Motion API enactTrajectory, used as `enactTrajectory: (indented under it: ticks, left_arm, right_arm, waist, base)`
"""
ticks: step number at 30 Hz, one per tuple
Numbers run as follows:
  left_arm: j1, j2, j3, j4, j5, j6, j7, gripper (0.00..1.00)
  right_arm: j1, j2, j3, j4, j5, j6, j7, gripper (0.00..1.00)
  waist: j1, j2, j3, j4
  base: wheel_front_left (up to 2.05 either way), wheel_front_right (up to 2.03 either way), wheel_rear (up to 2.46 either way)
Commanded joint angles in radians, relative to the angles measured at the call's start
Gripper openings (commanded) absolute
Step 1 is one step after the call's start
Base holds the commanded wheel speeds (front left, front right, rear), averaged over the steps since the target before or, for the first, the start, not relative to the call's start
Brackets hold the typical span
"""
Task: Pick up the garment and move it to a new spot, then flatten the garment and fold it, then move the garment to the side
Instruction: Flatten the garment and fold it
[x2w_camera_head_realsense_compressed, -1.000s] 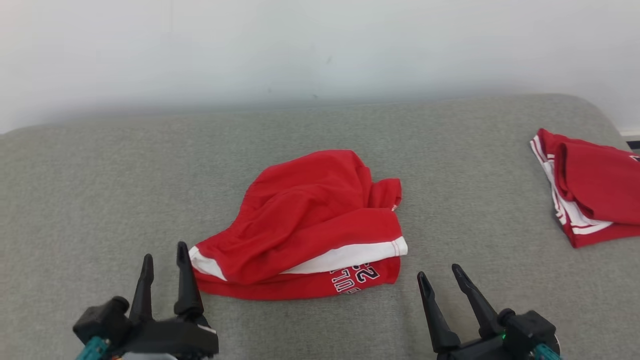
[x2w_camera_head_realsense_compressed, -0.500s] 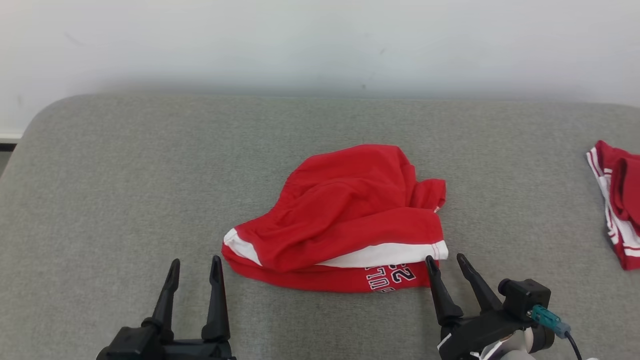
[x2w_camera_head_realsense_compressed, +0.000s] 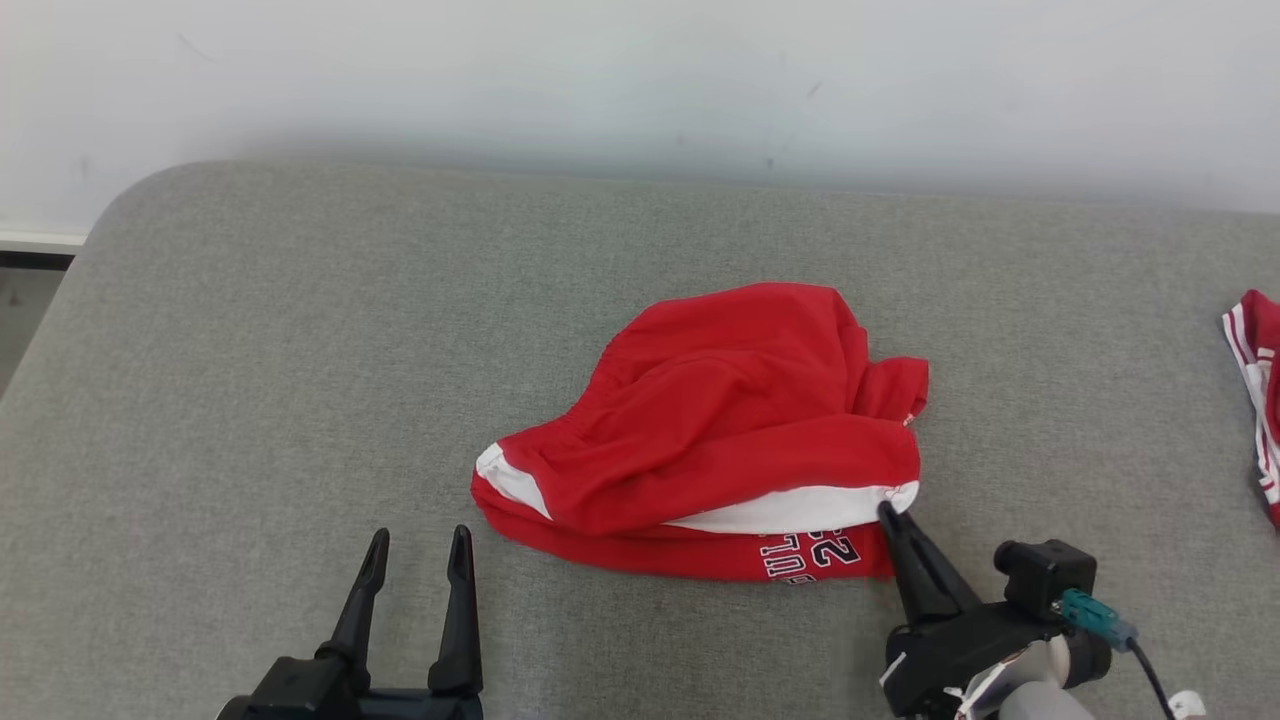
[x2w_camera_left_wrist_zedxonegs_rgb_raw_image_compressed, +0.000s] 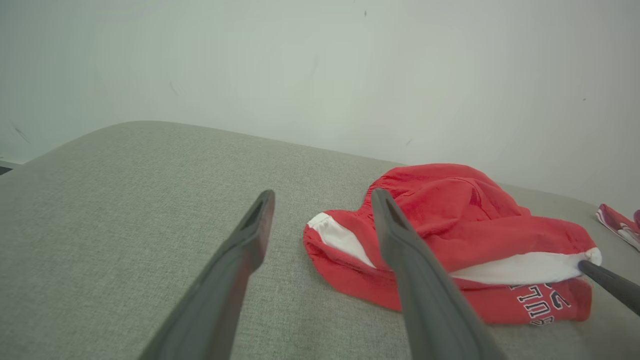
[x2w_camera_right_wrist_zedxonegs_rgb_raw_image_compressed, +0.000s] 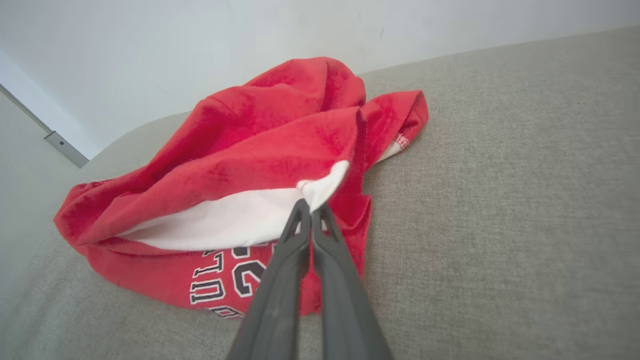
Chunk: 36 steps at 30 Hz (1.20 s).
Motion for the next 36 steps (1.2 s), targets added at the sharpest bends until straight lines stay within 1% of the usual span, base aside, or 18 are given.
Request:
enactTrajectory:
  ticks: [1, 5, 11, 15, 16, 19, 20, 21, 26, 29, 30, 35, 36]
  left_arm:
    - [0.003, 0.0, 0.0, 0.005, 0.006, -0.002, -0.002, 1.0]
    - [0.001, 0.0, 0.006, 0.017, -0.005, -0.006, -0.002, 1.0]
    - [-0.031, 0.0, -0.016, 0.099, -0.038, -0.058, -0.002, 1.0]
    - [-0.095, 0.008, -0.057, 0.182, -0.068, -0.097, 0.014, 1.0]
    - [-0.095, 0.008, -0.057, 0.182, -0.068, -0.097, 0.014, 1.0]
    - [-0.152, 0.036, -0.094, 0.226, -0.092, -0.117, 0.066, 1.0]
    - [-0.175, 0.046, -0.11, 0.24, -0.099, -0.117, 0.085, 1.0]
    - [-0.214, 0.063, -0.132, 0.272, -0.111, -0.122, 0.132, 1.0]
    - [-0.301, 0.109, -0.178, 0.352, -0.129, -0.126, 0.265, 1.0]
    - [-0.339, 0.136, -0.222, 0.363, -0.172, -0.124, 0.338, 1.0]
    - [-0.351, 0.153, -0.235, 0.362, -0.186, -0.123, 0.36, 1.0]
    - [-0.387, 0.215, -0.312, 0.348, -0.249, -0.123, 0.432, 1.0]
    - [-0.392, 0.225, -0.321, 0.346, -0.258, -0.123, 0.439, 0.82]
  right_arm:
    - [0.006, -0.016, -0.003, -0.011, -0.011, -0.003, 0.0, 0.0]
    - [0.04, -0.054, -0.025, -0.053, -0.035, -0.003, 0.0, 0.0]
    - [0.077, -0.112, -0.033, -0.105, -0.07, -0.003, 0.0, 0.0]
    - [0.078, -0.129, -0.027, -0.124, -0.081, -0.003, 0.0, 0.0]
    - [0.078, -0.129, -0.027, -0.124, -0.081, -0.003, 0.0, 0.0]
    - [0.073, -0.133, -0.021, -0.129, -0.088, -0.003, 0.0, 0.0]
    - [0.07, -0.135, -0.018, -0.129, -0.09, -0.003, 0.0, 0.0]
    - [0.068, -0.137, -0.008, -0.128, -0.092, -0.003, 0.0, 0.0]
    - [0.053, -0.137, 0.011, -0.127, -0.099, -0.003, 0.0, 0.0]
    - [0.043, -0.14, 0.019, -0.126, -0.103, -0.003, 0.0, 0.0]
    - [0.04, -0.14, 0.023, -0.126, -0.103, -0.003, 0.0, 0.0]
    - [0.032, -0.144, 0.029, -0.126, -0.104, -0.003, 0.0, 0.0]
    - [0.031, -0.144, 0.03, -0.127, -0.104, -0.003, 0.0, 0.0]
  waist:
    - [0.0, 0.0, -0.003, -0.006]
    - [0.0, 0.0, -0.005, -0.03]
    - [0.0, 0.0, -0.007, -0.07]
    - [0.0, 0.0, -0.005, -0.087]
    - [0.0, 0.0, -0.005, -0.087]
    - [0.0, 0.0, -0.002, -0.094]
    - [0.0, 0.0, -0.001, -0.095]
    - [0.0, 0.0, 0.002, -0.097]
    - [0.0, 0.0, 0.014, -0.11]
    - [0.0, 0.0, 0.019, -0.117]
    - [0.0, 0.0, 0.021, -0.119]
    - [0.0, 0.0, 0.026, -0.131]
    - [0.0, 0.0, 0.026, -0.133]
  base:
    - [0.0, 0.0, 0.0]
    - [0.0, 0.0, 0.0]
    - [0.0, 0.0, 0.0]
    - [0.0, 0.0, 0.0]
    - [0.0, 0.0, 0.0]
    - [0.0, 0.0, 0.0]
    - [0.0, 0.0, 0.0]
    - [0.0, 0.0, 0.0]
    - [0.0, 0.0, 0.0]
    - [0.0, 0.0, 0.0]
    - [0.0, 0.0, 0.0]
    - [0.0, 0.0, 0.0]
    - [0.0, 0.0, 0.0]
